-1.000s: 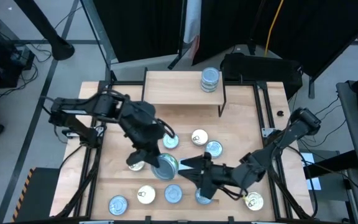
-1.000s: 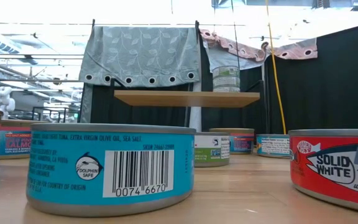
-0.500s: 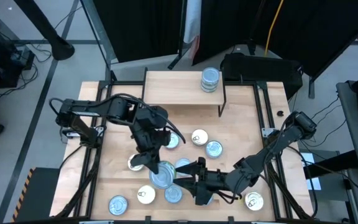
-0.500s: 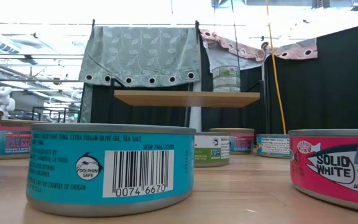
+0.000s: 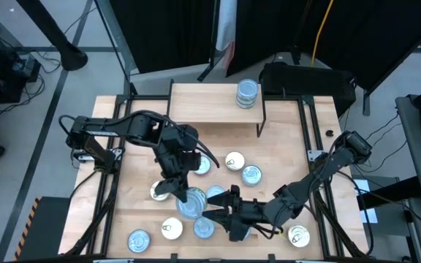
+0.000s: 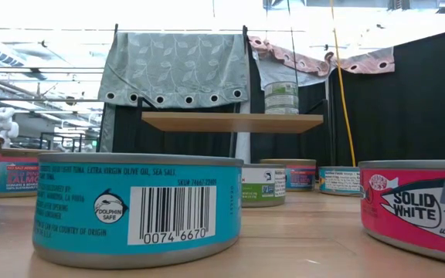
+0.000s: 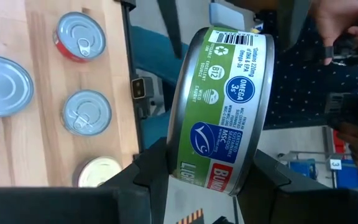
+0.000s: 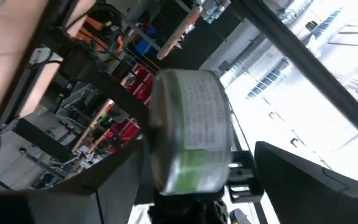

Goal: Stack canned seafood by type on shelf
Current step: Stack the green tuna can on top of the other green tuna cans on the shelf

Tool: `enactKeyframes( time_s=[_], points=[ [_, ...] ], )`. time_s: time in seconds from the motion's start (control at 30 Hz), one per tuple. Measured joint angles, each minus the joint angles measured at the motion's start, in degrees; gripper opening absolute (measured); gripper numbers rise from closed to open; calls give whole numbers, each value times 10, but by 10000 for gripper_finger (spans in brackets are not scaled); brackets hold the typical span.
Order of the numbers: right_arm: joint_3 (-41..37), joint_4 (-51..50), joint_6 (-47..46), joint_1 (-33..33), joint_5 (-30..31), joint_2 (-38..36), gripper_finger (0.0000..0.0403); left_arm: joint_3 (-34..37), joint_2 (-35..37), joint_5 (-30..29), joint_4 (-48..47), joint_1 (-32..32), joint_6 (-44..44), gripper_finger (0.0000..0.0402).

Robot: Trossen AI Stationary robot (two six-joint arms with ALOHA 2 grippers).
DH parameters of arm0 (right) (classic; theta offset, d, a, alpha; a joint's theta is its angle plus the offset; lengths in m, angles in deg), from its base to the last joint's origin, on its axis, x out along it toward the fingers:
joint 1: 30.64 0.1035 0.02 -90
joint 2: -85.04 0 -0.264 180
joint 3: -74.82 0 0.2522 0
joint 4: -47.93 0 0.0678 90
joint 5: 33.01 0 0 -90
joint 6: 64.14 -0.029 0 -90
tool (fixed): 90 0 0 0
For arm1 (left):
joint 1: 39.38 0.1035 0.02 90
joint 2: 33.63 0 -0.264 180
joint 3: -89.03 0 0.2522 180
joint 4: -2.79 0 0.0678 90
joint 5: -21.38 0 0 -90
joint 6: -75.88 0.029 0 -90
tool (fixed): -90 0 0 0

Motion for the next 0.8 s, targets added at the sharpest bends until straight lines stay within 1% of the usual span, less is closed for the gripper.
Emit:
enactKeyframes(
  time_s=[0.17,0.3,0.4,0.5,0.63,0.7,0.8],
  points=[
    [0,-18,-24,-17,-3,0,297,0,0,-3,-5,0,-10,137],
    [0,-19,-31,-23,-31,0,296,0,-2,-2,0,4,-10,137],
    [0,-20,-37,-29,-31,0,285,0,-5,-3,0,7,-10,137],
    [0,-26,-48,-36,-30,0,258,0,-5,-4,-2,13,-9,137],
    [0,-40,-67,-43,-28,0,202,0,-8,-15,-1,21,-13,138],
    [0,-47,-79,-46,-28,0,172,0,-8,-20,-5,23,-15,155],
    [0,-58,-102,-48,-25,0,132,0,-8,-21,2,23,-15,196]
  ],
)
